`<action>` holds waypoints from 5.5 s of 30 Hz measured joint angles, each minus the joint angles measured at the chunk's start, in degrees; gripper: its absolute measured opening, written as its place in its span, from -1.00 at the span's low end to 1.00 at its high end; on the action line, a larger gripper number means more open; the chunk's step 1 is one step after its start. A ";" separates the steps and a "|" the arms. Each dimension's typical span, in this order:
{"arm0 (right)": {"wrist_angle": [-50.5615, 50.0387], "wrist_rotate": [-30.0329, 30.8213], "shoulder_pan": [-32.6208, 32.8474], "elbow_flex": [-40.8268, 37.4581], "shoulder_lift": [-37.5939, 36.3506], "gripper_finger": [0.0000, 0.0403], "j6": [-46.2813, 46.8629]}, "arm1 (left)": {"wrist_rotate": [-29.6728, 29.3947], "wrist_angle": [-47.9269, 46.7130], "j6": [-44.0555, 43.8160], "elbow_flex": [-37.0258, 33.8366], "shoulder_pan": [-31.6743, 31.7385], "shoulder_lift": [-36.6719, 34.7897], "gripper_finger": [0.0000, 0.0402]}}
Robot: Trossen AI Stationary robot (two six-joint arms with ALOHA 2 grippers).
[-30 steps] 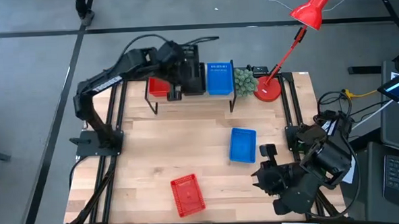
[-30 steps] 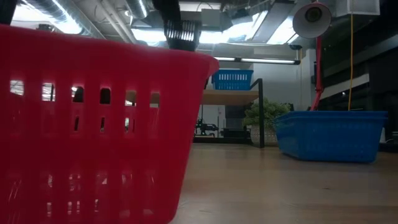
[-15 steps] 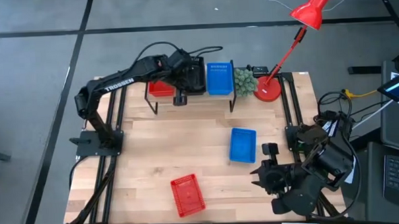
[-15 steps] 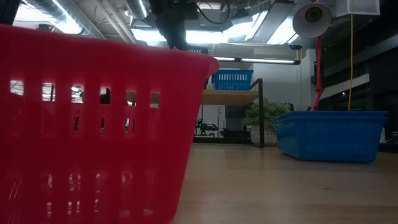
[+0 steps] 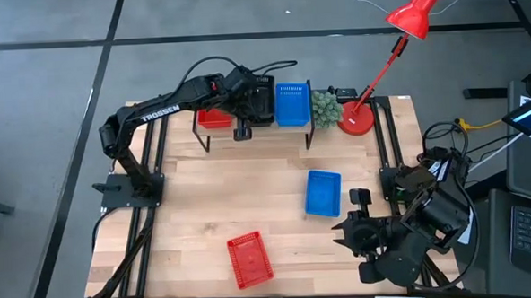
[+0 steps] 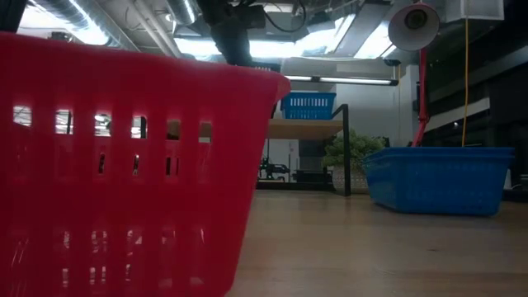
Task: Stack baskets on shelf by color
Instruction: Stack the black bin on top of the black bin on the shelf, then stack the red bin on top of the red bin on the shelf
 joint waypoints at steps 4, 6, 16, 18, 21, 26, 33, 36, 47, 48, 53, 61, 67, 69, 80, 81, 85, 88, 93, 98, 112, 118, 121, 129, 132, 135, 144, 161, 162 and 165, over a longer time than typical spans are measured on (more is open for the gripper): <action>0.01 0.02 0.00 0.00 0.02 -0.44 0.02 | 0.02 -0.44 -0.02 0.00 0.29 0.82 -0.80; 0.02 0.02 0.00 0.00 0.02 -0.44 0.02 | 0.03 0.11 -0.01 0.00 0.40 0.84 -0.73; 0.01 0.03 0.01 -0.02 0.07 -0.44 0.04 | -1.44 -1.69 -0.65 3.95 -0.48 0.29 -0.57; 0.00 0.02 0.00 -0.02 0.25 -0.44 0.04 | -1.47 -1.23 -1.28 5.56 -1.21 -0.98 -0.57; 0.02 0.07 0.00 -0.02 0.67 -0.44 0.64 | -3.72 -1.24 -1.20 7.07 -2.68 -1.71 -0.57; 0.02 -0.34 0.00 -0.02 1.56 -0.44 3.74 | -7.07 -0.90 -1.80 5.57 -2.76 -1.90 -0.57; 0.01 -2.74 0.04 -0.02 2.99 -0.44 5.73 | -14.12 1.83 -3.63 -0.72 -2.53 -0.27 -0.57; 0.02 -3.02 0.23 -0.02 3.10 -0.44 5.67 | -14.39 2.85 -4.15 -2.74 -2.62 -0.26 -0.57; 0.02 0.41 0.26 -0.02 4.02 -0.44 4.12 | -12.25 2.53 -10.32 4.66 -9.49 -1.39 -0.57; 0.00 0.82 0.19 -0.02 4.38 -0.44 4.08 | -10.32 1.41 -12.43 5.15 -10.82 -1.38 -0.57; 0.01 1.12 -0.55 -0.02 6.77 -0.44 5.37 | -5.64 -7.04 -22.88 5.49 -18.01 -1.19 -0.57; 0.01 -3.48 -6.47 -3.86 8.76 -0.44 10.43 | -7.00 -16.30 -36.61 5.49 -33.20 -1.65 -0.57; -0.10 -12.40 -10.29 -12.30 8.76 -0.44 11.68 | -8.91 -10.69 -49.33 0.96 -47.55 -0.42 -0.57; -0.01 -14.45 -10.24 -14.56 8.62 -0.44 12.67 | -12.30 -8.14 -53.85 -0.70 -52.54 -0.25 -0.57; 0.28 -15.57 -4.67 -24.38 7.34 -0.44 28.47 | -27.06 31.42 -61.94 -7.66 -69.62 12.21 -0.57; 0.25 -15.64 -4.13 -25.15 7.34 -0.44 29.91 | -27.21 31.63 -61.05 -7.10 -70.20 14.08 -0.57; 0.38 -15.61 -2.21 -27.60 7.34 -0.44 35.28 | -29.90 31.58 -59.55 -4.32 -71.30 20.27 -0.57; 0.48 -15.61 -0.78 -28.95 7.35 -0.44 38.72 | -30.57 31.46 -59.83 -4.07 -71.57 23.02 -0.57; 1.13 -15.45 1.38 -29.16 7.37 -0.44 42.81 | -34.04 30.73 -60.15 -4.07 -71.68 24.18 -0.57; 2.45 -15.22 3.20 -29.16 7.37 -0.44 45.05 | -36.73 27.85 -60.52 -4.04 -71.68 24.16 -0.59; 3.95 -14.11 4.52 -29.16 7.37 -0.44 45.03 | -35.55 22.17 -66.17 -4.00 -71.66 24.82 -0.60; 4.13 -12.92 4.52 -29.14 7.37 -0.44 45.00 | -33.20 22.23 -67.73 -4.03 -71.66 25.84 -0.60; 4.13 -12.85 4.52 -29.14 7.37 -0.44 44.98 | -33.07 21.53 -68.93 -3.97 -71.67 26.40 -0.60; 4.69 -12.79 4.52 -29.11 7.37 -0.44 44.89 | -31.40 19.70 -71.45 -3.98 -71.37 28.20 -0.60; 4.87 -11.92 4.52 -29.11 7.37 -0.44 44.85 | -30.52 19.06 -71.79 -4.05 -71.39 28.47 -0.60; 5.09 -11.74 4.50 -29.11 7.37 -0.44 44.85 | -28.06 17.86 -73.50 -3.94 -71.07 29.84 -0.68; 9.54 -8.14 4.50 -29.11 7.37 -0.44 44.75 | -36.64 1.47 -67.53 -3.66 -68.50 23.36 -1.00; 9.13 27.34 0.94 -29.09 7.37 -0.44 39.99 | -43.58 -25.77 -36.92 -6.94 -34.57 -19.20 -1.00; 8.78 28.02 -0.05 -29.10 7.37 -0.44 39.87 | -41.31 -25.69 -33.73 -7.78 -30.98 -20.42 -1.00; 8.29 29.14 -3.95 -30.97 7.37 -0.44 40.13 | -33.30 -23.07 -25.24 -11.06 -20.05 -23.13 -1.00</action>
